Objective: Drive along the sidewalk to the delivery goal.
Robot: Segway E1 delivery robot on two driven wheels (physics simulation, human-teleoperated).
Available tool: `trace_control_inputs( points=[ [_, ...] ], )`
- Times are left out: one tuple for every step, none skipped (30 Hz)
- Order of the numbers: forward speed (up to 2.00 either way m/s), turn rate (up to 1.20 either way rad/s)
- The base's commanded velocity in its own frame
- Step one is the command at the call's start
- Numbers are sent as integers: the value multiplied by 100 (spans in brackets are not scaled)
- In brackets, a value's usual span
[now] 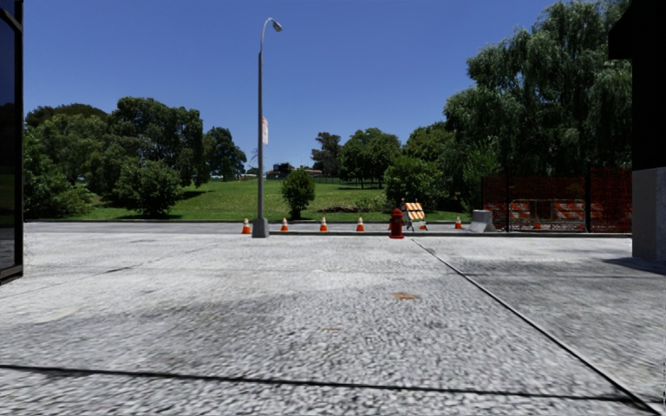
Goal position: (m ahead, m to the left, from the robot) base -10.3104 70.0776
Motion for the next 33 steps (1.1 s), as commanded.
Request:
trace_control_inputs(
  points=[
    [200,0],
    [200,0],
    [200,0],
    [200,0],
    [200,0],
    [200,0],
    [200,0],
    [200,0],
    [200,0],
    [200,0],
    [200,0],
    [200,0],
    [200,0],
    [200,0],
    [200,0],
    [200,0],
    [200,0],
    [200,0],
    [200,0],
    [200,0],
    [200,0],
    [200,0],
    [200,0],
    [200,0],
    [200,0],
    [200,0],
    [200,0],
    [200,0],
    [200,0],
    [200,0],
    [200,0],
    [200,0],
    [200,0]
  ],
)
